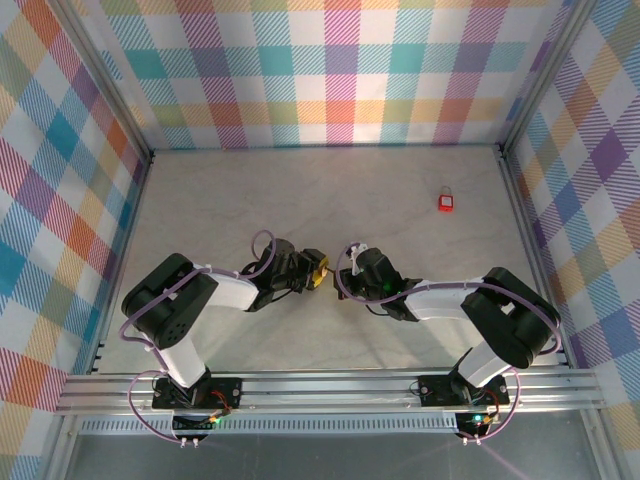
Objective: Unlock with the key
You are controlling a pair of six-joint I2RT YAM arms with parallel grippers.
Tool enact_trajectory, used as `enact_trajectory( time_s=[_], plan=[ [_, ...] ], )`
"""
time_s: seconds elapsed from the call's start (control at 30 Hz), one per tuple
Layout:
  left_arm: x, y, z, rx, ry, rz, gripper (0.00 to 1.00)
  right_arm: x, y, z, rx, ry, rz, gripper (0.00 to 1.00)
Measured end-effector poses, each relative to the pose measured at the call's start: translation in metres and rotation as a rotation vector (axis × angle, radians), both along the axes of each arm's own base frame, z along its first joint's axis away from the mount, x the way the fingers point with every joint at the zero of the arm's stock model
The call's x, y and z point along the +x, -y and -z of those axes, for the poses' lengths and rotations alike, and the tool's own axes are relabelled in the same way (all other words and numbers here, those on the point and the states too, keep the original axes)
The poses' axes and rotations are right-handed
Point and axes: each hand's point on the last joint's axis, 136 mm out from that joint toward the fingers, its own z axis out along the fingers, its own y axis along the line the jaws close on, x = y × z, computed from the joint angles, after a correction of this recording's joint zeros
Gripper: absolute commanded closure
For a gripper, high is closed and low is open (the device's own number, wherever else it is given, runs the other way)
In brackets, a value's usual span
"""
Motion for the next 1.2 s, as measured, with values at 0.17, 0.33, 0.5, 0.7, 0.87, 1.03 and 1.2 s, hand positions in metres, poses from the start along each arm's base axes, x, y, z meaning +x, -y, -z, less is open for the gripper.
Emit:
enact_trajectory(
  time_s=[0.17, 0.33, 0.5, 0.7, 0.87, 1.03, 1.2],
  plan=[
    [0.000, 0.000, 0.000, 0.000, -0.001, 0.000, 0.78, 0.001, 0.001, 0.000, -0.002, 0.003, 0.005, 1.00],
    [-0.001, 0.001, 0.000, 0.001, -0.001, -0.003, 0.78, 0.001, 0.000, 0.002, -0.004, -0.004, 0.006, 1.00],
    [-0.001, 0.000, 0.005, 0.013, -0.005, -0.012, 0.79, 0.002, -0.001, 0.007, -0.012, -0.011, 0.006, 1.00],
    [0.000, 0.000, 0.006, 0.025, 0.000, -0.024, 0.80, 0.004, -0.001, 0.009, -0.012, -0.023, 0.020, 1.00],
    [0.002, -0.002, 0.007, 0.039, 0.010, -0.046, 0.81, 0.007, -0.003, 0.009, -0.020, -0.023, 0.039, 1.00],
    [0.000, -0.002, 0.010, 0.079, 0.010, -0.068, 0.82, 0.006, -0.004, 0.013, -0.029, -0.030, 0.056, 1.00],
    [0.001, -0.005, 0.011, 0.134, 0.014, -0.105, 0.87, 0.006, -0.008, 0.015, -0.040, -0.022, 0.074, 1.00]
  ],
)
